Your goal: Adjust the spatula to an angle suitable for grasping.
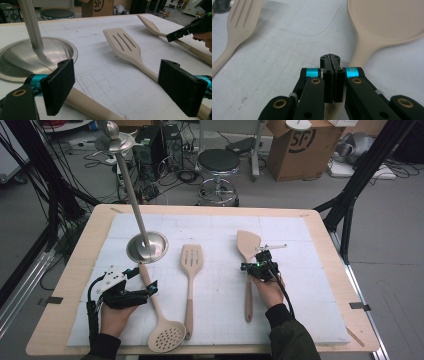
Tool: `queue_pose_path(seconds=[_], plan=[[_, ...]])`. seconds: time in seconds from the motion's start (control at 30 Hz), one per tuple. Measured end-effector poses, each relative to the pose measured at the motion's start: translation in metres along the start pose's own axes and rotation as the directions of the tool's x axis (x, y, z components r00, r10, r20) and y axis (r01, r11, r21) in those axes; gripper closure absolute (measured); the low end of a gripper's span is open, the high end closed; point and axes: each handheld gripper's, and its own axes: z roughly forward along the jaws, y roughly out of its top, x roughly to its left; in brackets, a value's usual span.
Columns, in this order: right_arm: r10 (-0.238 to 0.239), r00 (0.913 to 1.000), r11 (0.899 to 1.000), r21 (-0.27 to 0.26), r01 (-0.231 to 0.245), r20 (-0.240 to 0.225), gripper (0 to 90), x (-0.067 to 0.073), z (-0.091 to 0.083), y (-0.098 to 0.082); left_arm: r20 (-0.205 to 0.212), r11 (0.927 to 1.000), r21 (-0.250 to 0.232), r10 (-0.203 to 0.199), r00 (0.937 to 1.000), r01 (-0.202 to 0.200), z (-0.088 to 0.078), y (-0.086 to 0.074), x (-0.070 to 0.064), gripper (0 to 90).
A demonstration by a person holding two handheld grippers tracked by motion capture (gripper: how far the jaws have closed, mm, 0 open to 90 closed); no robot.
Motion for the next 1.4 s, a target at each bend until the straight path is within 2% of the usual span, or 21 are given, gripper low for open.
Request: queue_pose_path(seconds=[0.17, 0.2, 0.3, 0.37, 0.43, 0.47, 0.5, 0.53, 0.63, 0.73, 0.83, 0.87, 0.9, 1.0, 1.03, 1.13, 1.17, 1.27, 1.33, 1.37, 1.4], plan=[[0.022, 0.9995, 1.000, 0.006, -0.022, -0.022, 89.8, -0.001, -0.001, -0.001, 0.004, 1.0000, 0.003, -0.001, 1.0000, 0.001, 0.001, 0.000, 0.000, 14.9], [0.027, 0.9985, 1.000, 0.000, -0.027, -0.047, 89.8, -0.002, -0.006, -0.002, 0.004, 1.0000, 0.000, -0.001, 1.0000, 0.001, 0.001, 0.000, -0.001, 15.0], [0.023, 0.9988, 0.999, -0.022, -0.024, -0.043, 89.7, 0.000, -0.016, -0.006, 0.003, 1.0000, -0.003, -0.001, 1.0000, 0.001, 0.000, 0.000, -0.001, 15.0], [0.029, 0.9986, 0.999, -0.038, -0.031, -0.044, 89.6, -0.004, -0.033, -0.017, 0.004, 1.0000, -0.004, -0.003, 1.0000, 0.003, 0.000, 0.001, -0.001, 15.0], [0.034, 0.9985, 0.998, -0.043, -0.036, -0.042, 89.6, -0.006, -0.038, -0.022, 0.006, 1.0000, -0.004, -0.002, 1.0000, 0.002, 0.000, 0.001, -0.001, 15.0], [0.051, 0.9979, 0.998, -0.032, -0.052, -0.040, 89.5, -0.010, -0.046, -0.033, 0.006, 1.0000, -0.004, 0.000, 1.0000, 0.000, 0.000, 0.001, -0.001, 15.0], [0.051, 0.9979, 0.998, -0.032, -0.052, -0.040, 89.5, -0.010, -0.046, -0.033, 0.008, 1.0000, -0.003, -0.001, 1.0000, 0.001, 0.000, 0.001, -0.002, 15.0], [0.076, 0.9962, 0.997, -0.024, -0.077, -0.044, 89.5, -0.016, -0.052, -0.044, 0.009, 1.0000, -0.003, -0.002, 1.0000, 0.002, 0.000, 0.001, -0.002, 15.0], [0.125, 0.9901, 0.992, -0.018, -0.127, -0.064, 89.5, -0.023, -0.058, -0.060, 0.009, 0.9999, -0.010, -0.005, 0.9999, 0.005, 0.000, 0.001, -0.002, 15.0], [0.152, 0.9836, 0.988, -0.011, -0.153, -0.097, 89.5, -0.025, -0.062, -0.073, 0.011, 0.9999, -0.013, -0.005, 0.9999, 0.005, 0.000, 0.002, -0.003, 15.1], [0.138, 0.9847, 0.990, -0.003, -0.139, -0.106, 89.5, -0.020, -0.065, -0.077, 0.011, 0.9999, -0.014, -0.006, 0.9999, 0.006, 0.000, 0.002, -0.002, 15.1], [0.131, 0.9850, 0.991, 0.015, -0.131, -0.112, 89.4, -0.015, -0.066, -0.082, 0.013, 0.9998, -0.015, -0.011, 0.9999, 0.011, 0.000, 0.001, -0.002, 15.1], [0.125, 0.9862, 0.992, 0.011, -0.124, -0.109, 89.4, -0.012, -0.067, -0.084, 0.016, 0.9998, -0.016, -0.014, 0.9998, 0.014, 0.000, 0.001, -0.002, 15.1], [0.137, 0.9820, 0.991, 0.021, -0.135, -0.130, 89.4, -0.008, -0.067, -0.087, 0.018, 0.9997, -0.019, -0.017, 0.9997, 0.018, -0.001, 0.002, -0.002, 15.1], [0.126, 0.9838, 0.992, 0.026, -0.124, -0.128, 89.4, 0.000, -0.068, -0.090, 0.019, 0.9996, -0.019, -0.019, 0.9996, 0.019, -0.001, 0.002, -0.002, 15.1], [0.111, 0.9843, 0.994, 0.030, -0.108, -0.137, 89.4, 0.009, -0.068, -0.093, 0.023, 0.9995, -0.022, -0.022, 0.9995, 0.023, -0.001, 0.002, -0.002, 15.1], [0.115, 0.9816, 0.993, 0.038, -0.110, -0.153, 89.4, 0.011, -0.067, -0.094, 0.023, 0.9995, -0.022, -0.021, 0.9995, 0.022, -0.001, 0.002, -0.002, 15.1], [0.114, 0.9830, 0.993, 0.039, -0.110, -0.144, 89.4, 0.015, -0.067, -0.094, 0.020, 0.9995, -0.020, -0.024, 0.9995, 0.025, 0.000, 0.002, -0.002, 15.2], [0.121, 0.9806, 0.992, 0.040, -0.116, -0.154, 89.4, 0.015, -0.065, -0.095, 0.024, 0.9995, -0.019, -0.024, 0.9994, 0.025, 0.001, 0.001, -0.002, 15.2], [0.106, 0.9838, 0.994, 0.038, -0.101, -0.145, 89.4, 0.018, -0.064, -0.094, 0.024, 0.9995, -0.019, -0.025, 0.9994, 0.025, 0.001, 0.001, -0.002, 15.3], [0.109, 0.9834, 0.994, 0.044, -0.104, -0.145, 89.4, 0.021, -0.063, -0.093, 0.025, 0.9995, -0.019, -0.027, 0.9993, 0.027, 0.002, 0.001, -0.002, 15.4]])
